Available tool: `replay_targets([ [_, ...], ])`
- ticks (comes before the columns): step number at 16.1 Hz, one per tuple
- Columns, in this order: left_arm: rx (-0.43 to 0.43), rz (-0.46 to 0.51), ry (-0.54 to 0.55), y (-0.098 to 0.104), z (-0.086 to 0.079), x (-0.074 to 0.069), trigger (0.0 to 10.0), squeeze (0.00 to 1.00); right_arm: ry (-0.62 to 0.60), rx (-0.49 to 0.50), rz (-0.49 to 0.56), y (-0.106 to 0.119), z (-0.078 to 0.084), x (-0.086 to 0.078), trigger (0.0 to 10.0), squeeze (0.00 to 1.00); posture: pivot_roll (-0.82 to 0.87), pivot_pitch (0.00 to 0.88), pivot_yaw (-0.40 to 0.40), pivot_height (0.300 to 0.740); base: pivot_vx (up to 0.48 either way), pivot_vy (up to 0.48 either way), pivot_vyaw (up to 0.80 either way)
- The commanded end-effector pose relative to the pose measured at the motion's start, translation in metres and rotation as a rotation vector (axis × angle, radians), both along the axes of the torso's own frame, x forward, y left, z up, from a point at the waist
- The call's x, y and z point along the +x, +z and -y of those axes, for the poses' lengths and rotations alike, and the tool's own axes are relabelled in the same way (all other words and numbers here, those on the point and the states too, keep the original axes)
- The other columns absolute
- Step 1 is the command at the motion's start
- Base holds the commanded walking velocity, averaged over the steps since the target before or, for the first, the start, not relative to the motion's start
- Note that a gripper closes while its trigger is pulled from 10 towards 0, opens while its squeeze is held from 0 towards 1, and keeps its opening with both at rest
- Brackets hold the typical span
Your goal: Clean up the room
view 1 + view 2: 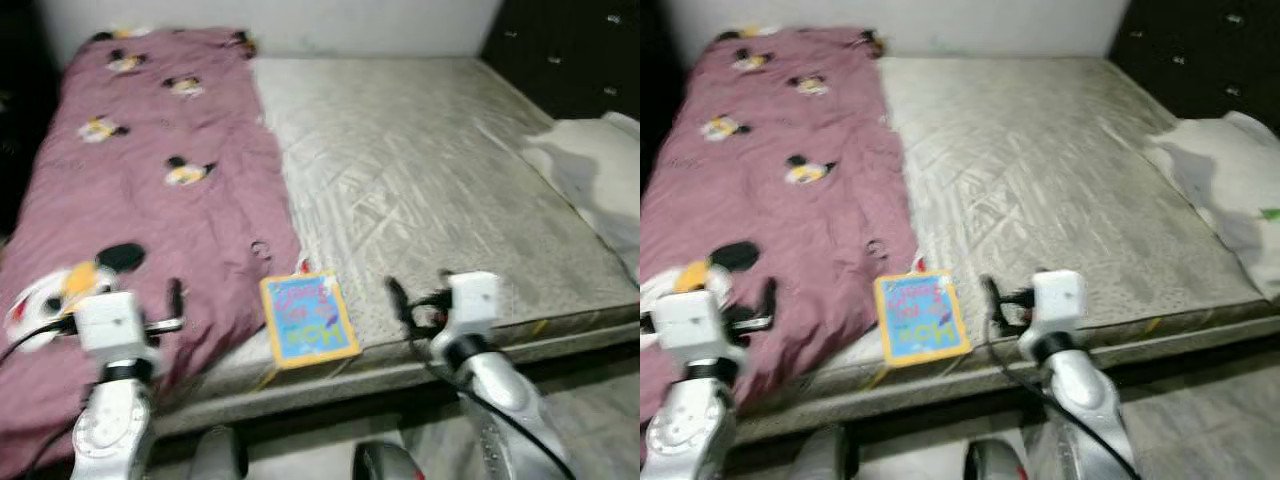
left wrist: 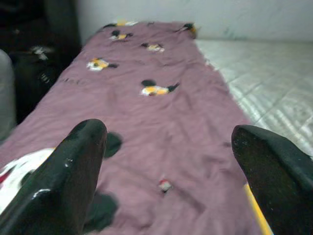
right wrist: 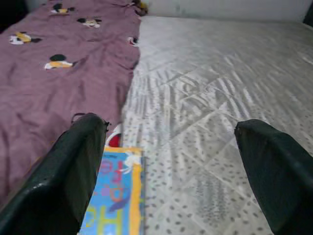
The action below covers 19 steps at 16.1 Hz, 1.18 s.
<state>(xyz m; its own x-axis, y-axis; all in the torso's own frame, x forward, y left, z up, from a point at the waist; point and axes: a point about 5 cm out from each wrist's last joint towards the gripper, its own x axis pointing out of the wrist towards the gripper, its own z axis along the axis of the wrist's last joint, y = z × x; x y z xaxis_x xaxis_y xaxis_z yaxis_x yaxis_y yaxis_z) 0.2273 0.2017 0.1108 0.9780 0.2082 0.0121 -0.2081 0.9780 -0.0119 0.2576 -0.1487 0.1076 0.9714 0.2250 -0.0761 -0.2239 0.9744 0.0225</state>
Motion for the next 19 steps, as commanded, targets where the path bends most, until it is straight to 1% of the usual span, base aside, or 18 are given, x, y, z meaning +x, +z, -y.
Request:
replay_targets([
  [1,-0.032,0.007,-0.038,0.001,0.012,0.002,10.0,0.0,-0.034,-0.022,-0.019,-0.004,0.013,-0.002,10.0,0.0,-0.07,0.088,-0.059,0.626,0.255,0.0,0.0],
  [6,-0.048,-0.003,-0.03,-0.001,0.014,0.004,10.0,0.0,-0.032,-0.029,-0.022,-0.005,0.013,-0.002,10.0,0.0,-0.07,0.083,-0.06,0.626,0.0,0.0,0.0],
  [7,-0.059,-0.018,0.015,-0.003,0.01,0.007,10.0,0.0,-0.028,-0.03,-0.022,-0.006,0.013,-0.003,10.0,0.0,-0.07,0.082,-0.06,0.626,0.0,0.0,0.0],
  [9,-0.067,-0.021,0.053,-0.003,0.005,0.01,10.0,0.0,-0.021,-0.035,-0.026,-0.007,0.013,-0.003,10.0,0.0,-0.08,0.082,-0.065,0.621,0.0,0.0,0.0],
  [12,-0.078,-0.033,0.08,-0.006,0.0,0.013,10.0,0.0,-0.017,-0.034,-0.027,-0.006,0.013,-0.003,10.0,0.0,-0.08,0.089,-0.067,0.596,0.0,0.0,0.0],
  [13,-0.127,-0.054,0.122,-0.009,-0.003,0.017,10.0,0.0,-0.017,-0.035,-0.028,-0.006,0.014,-0.003,10.0,0.0,-0.08,0.091,-0.066,0.581,0.0,0.0,0.0],
  [14,-0.141,-0.055,0.132,-0.01,-0.003,0.019,10.0,0.0,-0.018,-0.035,-0.028,-0.006,0.014,-0.003,10.0,0.0,-0.08,0.091,-0.067,0.576,0.0,0.0,0.0],
  [15,-0.146,-0.052,0.133,-0.009,-0.002,0.023,10.0,0.0,-0.018,-0.035,-0.029,-0.006,0.014,-0.004,10.0,0.0,-0.09,0.092,-0.069,0.561,0.0,0.0,0.0],
  [17,-0.152,-0.054,0.131,-0.009,-0.001,0.026,10.0,0.0,-0.016,-0.036,-0.028,-0.006,0.014,-0.004,10.0,0.0,-0.09,0.096,-0.071,0.542,0.0,0.0,0.0],
  [19,-0.158,-0.071,0.131,-0.011,-0.001,0.028,10.0,0.0,-0.018,-0.038,-0.029,-0.006,0.015,-0.004,10.0,0.0,-0.09,0.099,-0.071,0.542,0.0,0.0,0.0],
])
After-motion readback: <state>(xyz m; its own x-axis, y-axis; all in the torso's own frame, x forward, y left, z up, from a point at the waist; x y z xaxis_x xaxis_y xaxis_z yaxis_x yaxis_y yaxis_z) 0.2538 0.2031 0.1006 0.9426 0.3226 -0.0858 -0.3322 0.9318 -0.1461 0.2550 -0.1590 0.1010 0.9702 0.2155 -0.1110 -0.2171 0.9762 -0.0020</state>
